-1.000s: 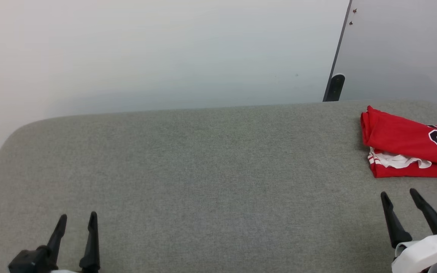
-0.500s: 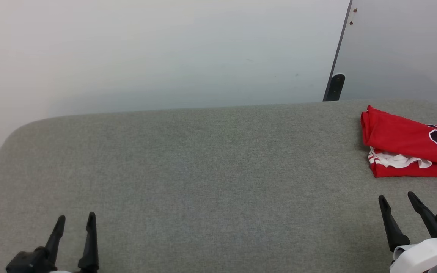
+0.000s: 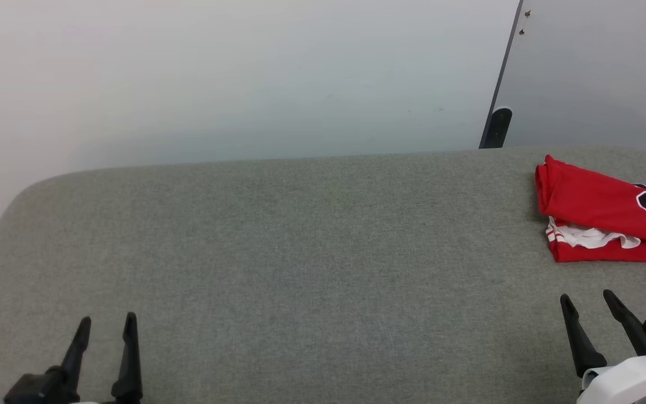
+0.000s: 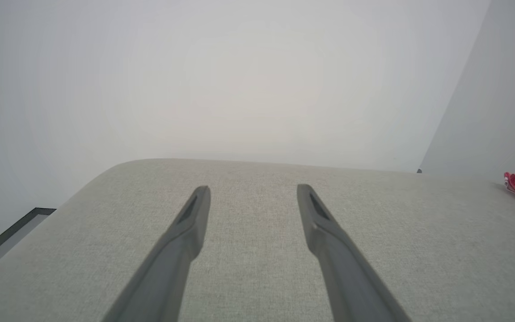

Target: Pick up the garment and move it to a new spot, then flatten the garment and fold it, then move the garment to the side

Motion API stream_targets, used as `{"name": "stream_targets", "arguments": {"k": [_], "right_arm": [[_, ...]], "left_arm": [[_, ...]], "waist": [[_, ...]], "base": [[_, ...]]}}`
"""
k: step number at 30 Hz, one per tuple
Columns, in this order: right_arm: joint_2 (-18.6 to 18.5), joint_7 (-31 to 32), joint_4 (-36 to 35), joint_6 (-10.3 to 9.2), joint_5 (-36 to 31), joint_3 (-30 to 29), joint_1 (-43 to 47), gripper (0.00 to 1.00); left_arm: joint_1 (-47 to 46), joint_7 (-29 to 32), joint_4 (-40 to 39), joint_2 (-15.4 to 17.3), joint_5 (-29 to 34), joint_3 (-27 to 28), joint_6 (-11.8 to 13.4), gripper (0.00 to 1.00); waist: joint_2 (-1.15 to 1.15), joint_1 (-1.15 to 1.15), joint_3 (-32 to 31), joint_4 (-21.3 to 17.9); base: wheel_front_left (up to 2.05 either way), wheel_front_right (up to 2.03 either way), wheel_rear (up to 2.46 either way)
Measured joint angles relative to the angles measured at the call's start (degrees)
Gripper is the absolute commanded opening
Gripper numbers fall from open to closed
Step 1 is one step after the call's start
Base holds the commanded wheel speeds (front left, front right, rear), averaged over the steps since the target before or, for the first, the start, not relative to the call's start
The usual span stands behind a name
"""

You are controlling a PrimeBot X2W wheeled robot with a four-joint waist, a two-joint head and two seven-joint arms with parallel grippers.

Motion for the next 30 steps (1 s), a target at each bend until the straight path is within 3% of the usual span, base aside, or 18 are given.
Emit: {"name": "stream_targets", "arguments": {"k": [1,2,6,11,30], "right_arm": [[0.01,0.0,0.02,0.01,0.0,-0.01,0.0,1.0],[0.03,0.0,0.14,0.01,0.01,0.0,0.02,0.0],[1.26,0.23,2.7,0.01,0.55,0.38,1.35,0.0],[2.05,1.0,3.47,0.01,7.46,-0.19,1.26,0.0],[4.22,2.37,4.56,0.01,24.85,-1.54,-0.25,0.0]], "left_arm": [[0.1,0.0,-0.16,0.0,0.41,0.09,0.36,1.0],[0.21,0.0,-0.22,-0.1,0.44,0.15,0.4,0.0],[1.19,0.47,2.37,-1.72,-0.08,-0.33,0.38,0.0],[0.7,2.65,3.09,-2.48,-6.97,-0.02,0.32,0.0],[-1.96,7.1,3.7,-4.35,-23.66,0.25,-0.21,0.0]], "waist": [[0.0,0.0,0.02,0.0],[0.0,0.0,0.03,0.01],[0.0,0.0,0.06,0.04],[0.0,0.0,0.22,0.25],[0.0,0.0,0.66,0.8]], "base": [[0.0,0.0,0.0],[0.0,0.0,0.0],[0.0,0.0,0.0],[0.0,0.0,0.0],[0.0,0.0,0.0]]}}
